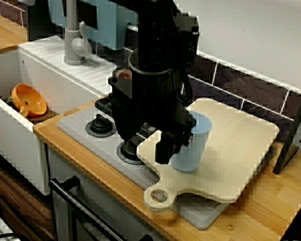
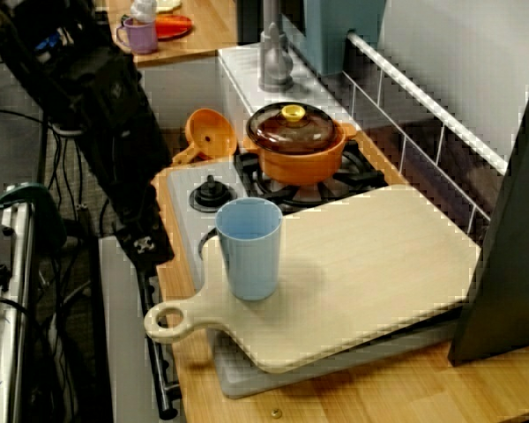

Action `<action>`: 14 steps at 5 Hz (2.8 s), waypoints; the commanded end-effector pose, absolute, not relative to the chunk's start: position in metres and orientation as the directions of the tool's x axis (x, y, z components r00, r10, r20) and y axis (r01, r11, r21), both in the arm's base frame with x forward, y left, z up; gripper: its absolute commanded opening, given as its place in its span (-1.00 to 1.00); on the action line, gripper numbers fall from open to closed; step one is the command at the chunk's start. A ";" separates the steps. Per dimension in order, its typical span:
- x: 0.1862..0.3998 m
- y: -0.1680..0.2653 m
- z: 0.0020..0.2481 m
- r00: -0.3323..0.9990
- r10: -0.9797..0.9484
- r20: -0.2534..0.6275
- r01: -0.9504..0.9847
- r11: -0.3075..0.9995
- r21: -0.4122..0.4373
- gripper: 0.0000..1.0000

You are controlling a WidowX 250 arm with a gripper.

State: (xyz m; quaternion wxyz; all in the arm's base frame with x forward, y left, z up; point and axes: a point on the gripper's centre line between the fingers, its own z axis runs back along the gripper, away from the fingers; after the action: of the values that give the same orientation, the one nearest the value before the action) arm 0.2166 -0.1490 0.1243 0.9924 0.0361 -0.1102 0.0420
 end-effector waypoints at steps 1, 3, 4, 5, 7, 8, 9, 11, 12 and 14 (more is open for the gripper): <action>0.217 -0.155 0.115 0.966 0.093 0.241 -0.110 0.992 0.057 1.00; 0.224 -0.159 0.101 0.963 0.100 0.250 -0.123 0.989 0.078 1.00; 0.228 -0.159 0.095 0.961 0.108 0.254 -0.133 0.988 0.084 1.00; 0.230 -0.160 0.091 0.959 0.111 0.262 -0.140 0.986 0.095 1.00; 0.230 -0.163 0.083 0.956 0.109 0.272 -0.140 0.985 0.099 1.00; 0.241 -0.162 0.078 0.956 0.122 0.266 -0.156 0.982 0.108 1.00; 0.251 -0.160 0.076 0.955 0.133 0.266 -0.166 0.980 0.105 1.00; 0.265 -0.159 0.075 0.953 0.148 0.264 -0.183 0.977 0.112 1.00; 0.272 -0.157 0.076 0.953 0.157 0.259 -0.190 0.976 0.107 1.00; 0.286 -0.153 0.077 0.953 0.165 0.253 -0.197 0.974 0.108 1.00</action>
State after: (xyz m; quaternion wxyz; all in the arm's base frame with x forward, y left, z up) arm 0.2805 -0.1547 0.0686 0.9870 0.0768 -0.1124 0.0849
